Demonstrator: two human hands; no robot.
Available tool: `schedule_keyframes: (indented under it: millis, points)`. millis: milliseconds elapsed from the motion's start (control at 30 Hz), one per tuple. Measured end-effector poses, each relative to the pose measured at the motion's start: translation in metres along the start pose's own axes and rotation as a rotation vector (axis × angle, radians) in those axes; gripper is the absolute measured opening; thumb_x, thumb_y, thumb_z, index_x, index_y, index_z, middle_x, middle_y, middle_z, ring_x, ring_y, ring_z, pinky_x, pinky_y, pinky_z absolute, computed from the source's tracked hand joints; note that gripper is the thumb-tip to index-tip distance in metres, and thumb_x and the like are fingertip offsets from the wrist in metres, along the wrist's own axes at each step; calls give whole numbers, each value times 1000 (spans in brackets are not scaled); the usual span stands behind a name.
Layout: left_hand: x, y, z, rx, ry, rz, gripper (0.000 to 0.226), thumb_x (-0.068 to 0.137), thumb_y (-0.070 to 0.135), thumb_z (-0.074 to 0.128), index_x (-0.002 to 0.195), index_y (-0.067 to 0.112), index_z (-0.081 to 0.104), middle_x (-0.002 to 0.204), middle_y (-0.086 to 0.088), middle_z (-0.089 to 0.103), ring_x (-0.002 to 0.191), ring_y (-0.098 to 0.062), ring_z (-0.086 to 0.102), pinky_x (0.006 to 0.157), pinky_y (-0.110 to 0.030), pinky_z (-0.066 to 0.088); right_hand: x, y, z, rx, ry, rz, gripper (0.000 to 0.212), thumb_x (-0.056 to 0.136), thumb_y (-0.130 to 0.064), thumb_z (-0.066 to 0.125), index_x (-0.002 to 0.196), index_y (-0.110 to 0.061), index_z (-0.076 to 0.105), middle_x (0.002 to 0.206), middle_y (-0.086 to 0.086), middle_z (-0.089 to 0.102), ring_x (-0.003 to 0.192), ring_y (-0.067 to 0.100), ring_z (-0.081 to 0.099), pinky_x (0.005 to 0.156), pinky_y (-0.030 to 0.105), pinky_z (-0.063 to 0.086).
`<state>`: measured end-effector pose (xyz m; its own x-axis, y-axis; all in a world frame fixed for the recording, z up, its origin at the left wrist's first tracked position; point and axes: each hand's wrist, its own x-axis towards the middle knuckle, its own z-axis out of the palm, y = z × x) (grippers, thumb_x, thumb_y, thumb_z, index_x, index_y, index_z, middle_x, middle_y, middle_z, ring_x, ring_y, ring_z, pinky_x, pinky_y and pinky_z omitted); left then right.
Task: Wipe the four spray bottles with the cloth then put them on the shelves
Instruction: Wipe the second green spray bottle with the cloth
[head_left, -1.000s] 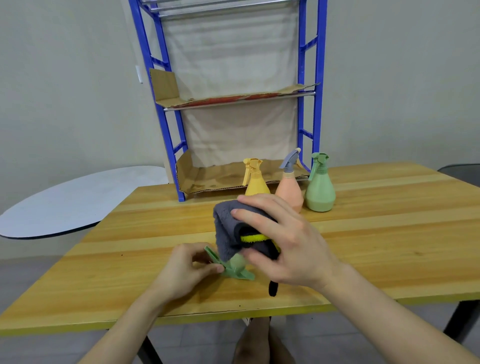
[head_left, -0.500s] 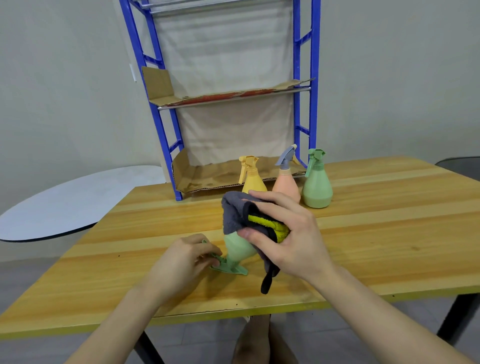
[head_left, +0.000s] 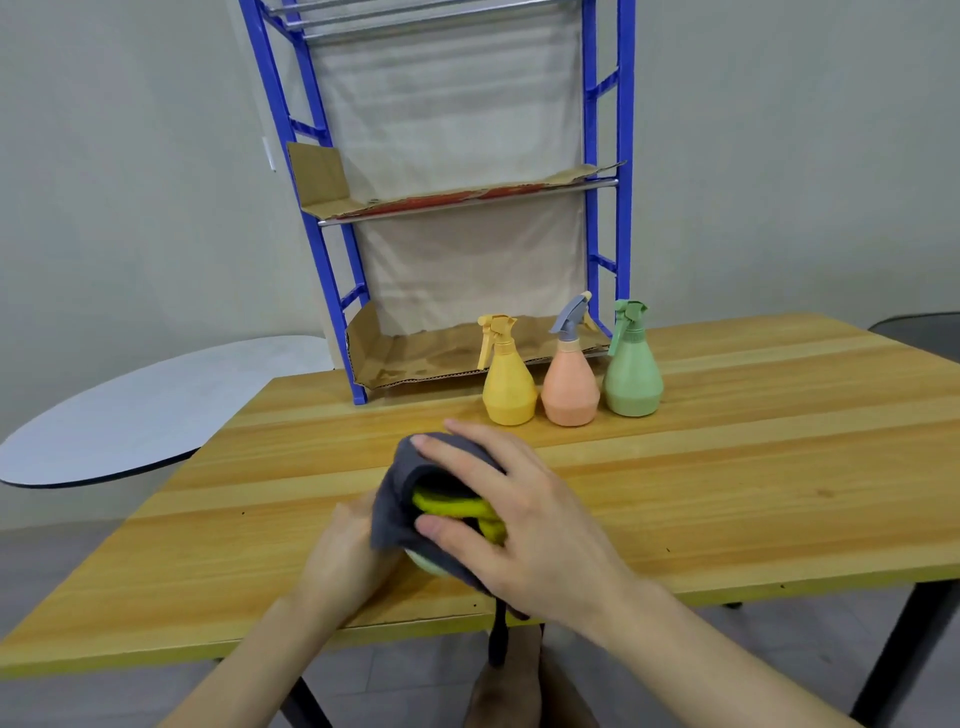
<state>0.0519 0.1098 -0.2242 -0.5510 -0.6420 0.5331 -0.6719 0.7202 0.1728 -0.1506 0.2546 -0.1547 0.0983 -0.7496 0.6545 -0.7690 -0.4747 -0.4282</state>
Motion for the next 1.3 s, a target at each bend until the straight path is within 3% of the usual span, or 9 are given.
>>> schedule_keyframes:
  millis: [67,133,233,367,433,733,900,1067,1300]
  points:
    - [4,-6,3,-36,1,73,27,96,17,55,107,7,77,100,-15,80,92,-39,76,75,-35,55,8,0,-1,36,78,72,53,103,-57,61,153,-44,52,145,-19,54,134,2,53,108,26,49]
    - [9,-15,2,-52,15,135,21,89,15,63,104,16,78,100,-4,76,79,-26,73,66,-26,52,15,3,-8,-8,154,150,42,105,-56,59,144,-40,59,128,-18,65,115,1,63,93,24,53]
    - [14,-23,4,-91,-24,145,33,85,3,81,112,21,78,106,7,69,76,-21,72,64,-41,60,20,9,-13,-150,204,202,32,109,-55,50,132,-34,61,106,-14,71,91,7,65,71,23,46]
    - [16,-11,-2,-102,143,269,22,85,15,63,98,32,60,98,13,57,70,-16,61,55,-27,48,1,13,-9,-174,-2,54,56,107,-60,44,159,-40,42,159,-9,45,140,10,50,105,27,51]
    - [16,0,-9,-115,177,320,15,83,20,52,90,33,47,94,11,49,70,-17,55,54,-28,40,-6,13,-4,-189,-24,-32,60,104,-60,53,160,-39,43,159,-6,43,142,12,47,106,27,50]
    - [18,-21,5,11,25,213,21,90,19,83,110,24,78,100,10,67,72,-19,70,60,-38,57,26,33,-22,-233,177,315,36,107,-56,51,112,-23,64,77,-8,65,59,7,57,48,20,41]
    - [33,-9,-18,11,-37,154,21,90,34,84,107,32,72,98,20,67,83,-11,69,71,-37,59,11,76,-33,-207,238,568,37,108,-56,48,126,-24,47,82,-5,66,67,18,62,50,29,45]
    - [60,-8,-48,-326,-16,-59,37,83,17,93,107,34,71,93,14,72,93,-8,70,81,-31,64,-2,95,-43,-81,364,603,32,109,-51,49,131,-28,55,81,-16,62,69,-2,55,54,17,35]
    - [115,26,-86,-554,62,-14,46,77,13,96,113,25,70,92,3,75,89,-17,73,87,-37,63,7,93,-40,90,444,507,31,107,-52,58,134,-36,57,105,-21,71,91,-3,65,70,13,44]
